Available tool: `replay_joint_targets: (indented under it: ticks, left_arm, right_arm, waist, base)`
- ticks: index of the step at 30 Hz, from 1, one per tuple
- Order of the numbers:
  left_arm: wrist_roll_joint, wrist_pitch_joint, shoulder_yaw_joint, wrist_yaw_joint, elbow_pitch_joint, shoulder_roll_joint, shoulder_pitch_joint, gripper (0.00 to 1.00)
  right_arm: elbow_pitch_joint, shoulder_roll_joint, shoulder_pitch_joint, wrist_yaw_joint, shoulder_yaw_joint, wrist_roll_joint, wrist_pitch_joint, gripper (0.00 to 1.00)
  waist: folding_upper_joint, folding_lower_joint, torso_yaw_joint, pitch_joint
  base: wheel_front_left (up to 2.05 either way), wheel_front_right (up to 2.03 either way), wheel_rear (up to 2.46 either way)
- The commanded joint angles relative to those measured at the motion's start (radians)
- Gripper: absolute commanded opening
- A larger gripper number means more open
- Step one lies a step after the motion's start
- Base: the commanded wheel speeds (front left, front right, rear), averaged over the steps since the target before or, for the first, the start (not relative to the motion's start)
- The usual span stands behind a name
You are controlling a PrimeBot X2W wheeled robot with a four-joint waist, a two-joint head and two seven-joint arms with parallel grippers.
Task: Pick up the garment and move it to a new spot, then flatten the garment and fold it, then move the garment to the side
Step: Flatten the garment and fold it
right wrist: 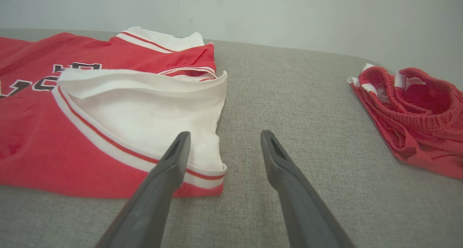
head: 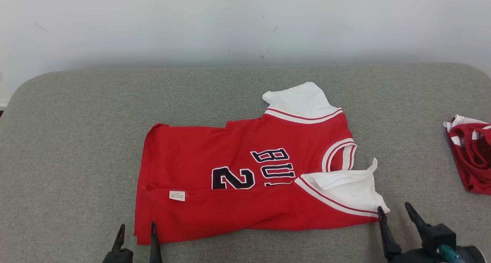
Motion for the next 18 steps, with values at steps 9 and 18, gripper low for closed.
replay_joint_targets:
  ticks: [9, 18]
  left_arm:
    - [0.004, -0.003, -0.005, -0.002, -0.014, 0.002, -0.002, 1.0]
    - [0.006, -0.003, -0.006, -0.018, -0.016, 0.002, -0.007, 1.0]
  right_arm:
    - [0.081, 0.016, -0.027, -0.003, 0.001, 0.018, -0.001, 1.0]
    - [0.181, 0.017, -0.066, -0.003, 0.021, 0.039, 0.0, 1.0]
  waist:
    - [0.0, 0.0001, 0.018, 0.021]
    - [0.0, 0.0001, 0.033, 0.034]
  base:
    - [0.0, 0.0, 0.0]
    - [0.0, 0.0, 0.0]
